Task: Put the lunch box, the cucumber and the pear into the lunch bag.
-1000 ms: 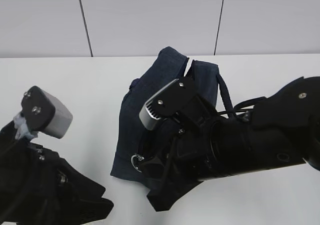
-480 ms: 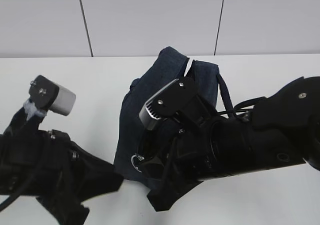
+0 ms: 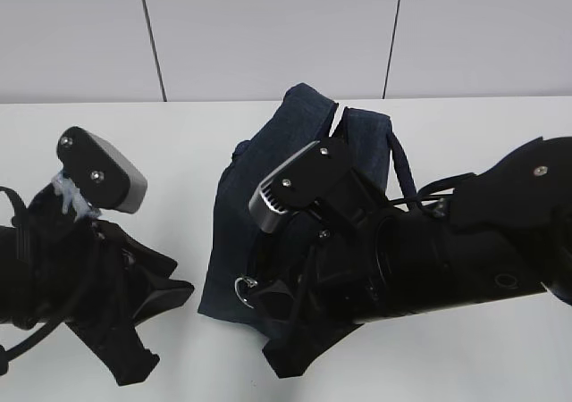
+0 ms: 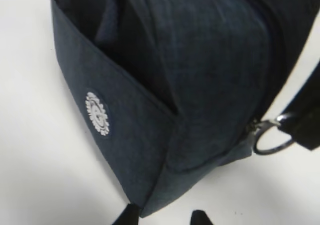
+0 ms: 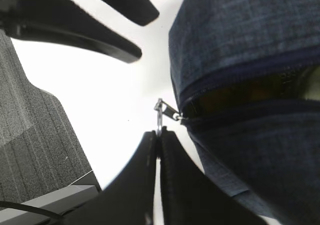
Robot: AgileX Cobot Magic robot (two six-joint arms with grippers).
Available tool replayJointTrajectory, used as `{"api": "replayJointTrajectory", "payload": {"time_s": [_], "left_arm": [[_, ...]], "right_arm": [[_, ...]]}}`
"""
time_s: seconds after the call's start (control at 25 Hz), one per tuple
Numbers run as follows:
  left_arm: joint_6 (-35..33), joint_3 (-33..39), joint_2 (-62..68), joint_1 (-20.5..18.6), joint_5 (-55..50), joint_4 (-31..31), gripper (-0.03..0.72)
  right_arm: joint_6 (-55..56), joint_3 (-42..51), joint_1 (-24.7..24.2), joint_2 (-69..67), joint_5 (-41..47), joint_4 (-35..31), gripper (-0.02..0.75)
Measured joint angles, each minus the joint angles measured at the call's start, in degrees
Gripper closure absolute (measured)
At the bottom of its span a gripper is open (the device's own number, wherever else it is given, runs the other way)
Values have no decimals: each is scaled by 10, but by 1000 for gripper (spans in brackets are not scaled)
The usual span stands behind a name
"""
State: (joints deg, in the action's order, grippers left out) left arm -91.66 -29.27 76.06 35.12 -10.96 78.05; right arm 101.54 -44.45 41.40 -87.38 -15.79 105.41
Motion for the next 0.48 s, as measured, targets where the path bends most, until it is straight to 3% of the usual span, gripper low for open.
{"api": "replayJointTrajectory", "payload": {"time_s": [0.32, 0.48], "left_arm": [[-144, 0, 15, 0, -19, 52, 482], [-181, 0, 15, 0, -43, 66, 476]], "right_arm": [[0, 0, 0, 0, 0, 0, 738], [0, 0, 0, 0, 0, 0, 738]]}}
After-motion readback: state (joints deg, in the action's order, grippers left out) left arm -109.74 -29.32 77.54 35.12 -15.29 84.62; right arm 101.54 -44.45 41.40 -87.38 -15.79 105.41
